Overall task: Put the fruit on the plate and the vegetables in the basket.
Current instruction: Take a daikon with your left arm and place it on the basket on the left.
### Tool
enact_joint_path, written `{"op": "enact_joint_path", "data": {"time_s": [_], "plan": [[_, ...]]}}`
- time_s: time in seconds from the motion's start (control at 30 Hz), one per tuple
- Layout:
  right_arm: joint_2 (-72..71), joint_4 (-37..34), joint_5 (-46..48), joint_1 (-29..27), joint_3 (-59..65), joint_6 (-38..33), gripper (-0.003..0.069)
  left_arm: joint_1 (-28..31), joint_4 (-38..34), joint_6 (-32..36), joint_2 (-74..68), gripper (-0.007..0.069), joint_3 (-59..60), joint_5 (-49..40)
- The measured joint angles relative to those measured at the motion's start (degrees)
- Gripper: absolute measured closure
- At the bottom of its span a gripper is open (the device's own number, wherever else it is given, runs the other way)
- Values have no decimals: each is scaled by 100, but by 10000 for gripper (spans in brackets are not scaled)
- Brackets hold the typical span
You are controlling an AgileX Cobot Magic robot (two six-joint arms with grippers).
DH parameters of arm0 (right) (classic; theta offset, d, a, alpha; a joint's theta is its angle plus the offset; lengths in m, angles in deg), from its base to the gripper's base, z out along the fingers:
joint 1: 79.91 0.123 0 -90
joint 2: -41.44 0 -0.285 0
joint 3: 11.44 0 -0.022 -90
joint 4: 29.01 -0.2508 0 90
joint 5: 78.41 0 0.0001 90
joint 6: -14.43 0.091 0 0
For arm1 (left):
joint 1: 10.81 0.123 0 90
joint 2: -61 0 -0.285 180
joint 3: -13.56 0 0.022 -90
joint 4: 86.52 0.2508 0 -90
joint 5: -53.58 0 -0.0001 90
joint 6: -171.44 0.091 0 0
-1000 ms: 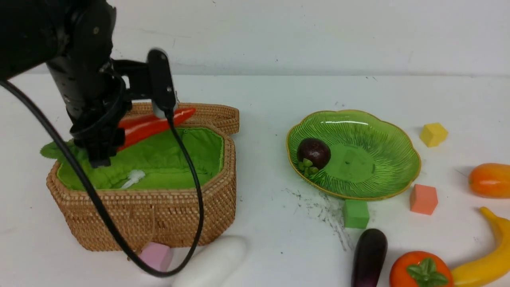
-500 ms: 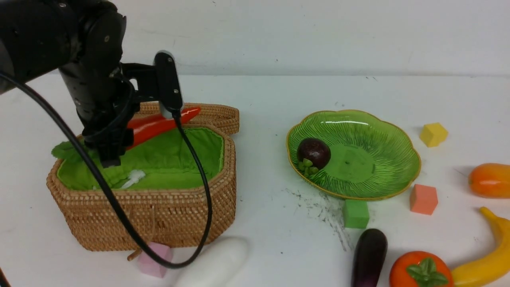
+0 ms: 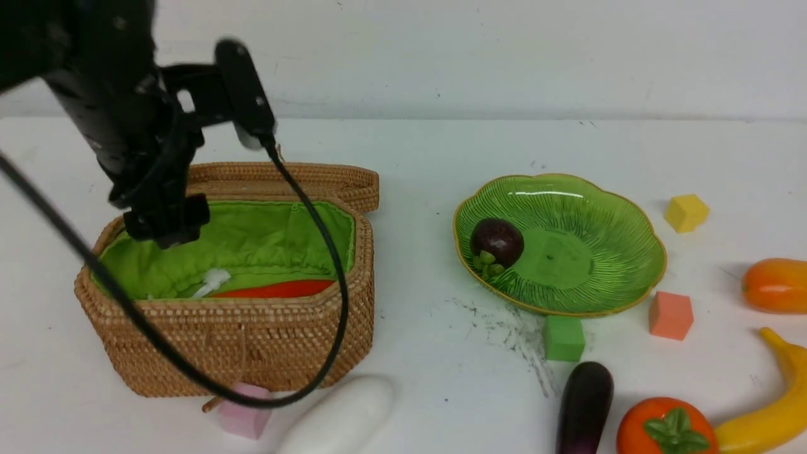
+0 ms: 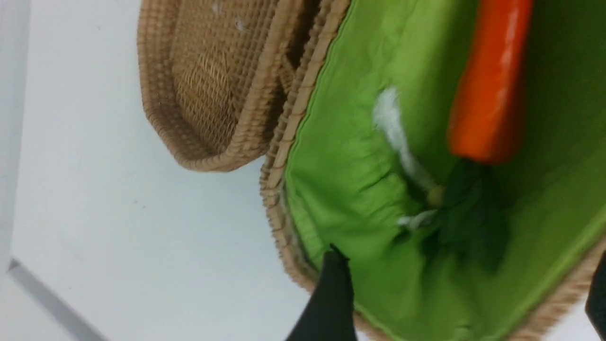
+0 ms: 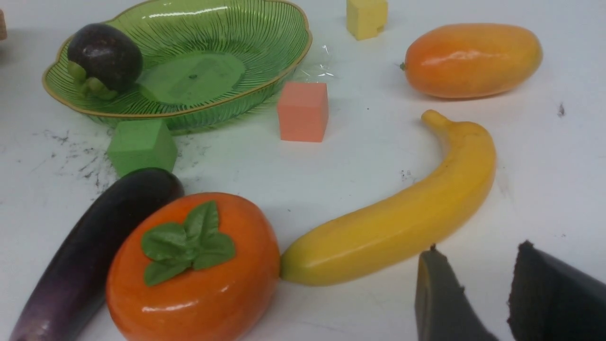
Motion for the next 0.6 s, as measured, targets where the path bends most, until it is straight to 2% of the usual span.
{"op": "enact_joint_path", "data": {"time_s": [0.13,0.3,0.43,0.6], "plan": [[0,0,0,0,0,0,414,0,-1246,153,684,55,67,-14],[0,0,0,0,0,0,414,0,-2413,109,1170,95,577,-131],[0,0,0,0,0,0,414,0,-2966,-381,1205,99,1136,27],[0,0,0,0,0,0,414,0,-3219,-1078,1205,99,1842,924]]}}
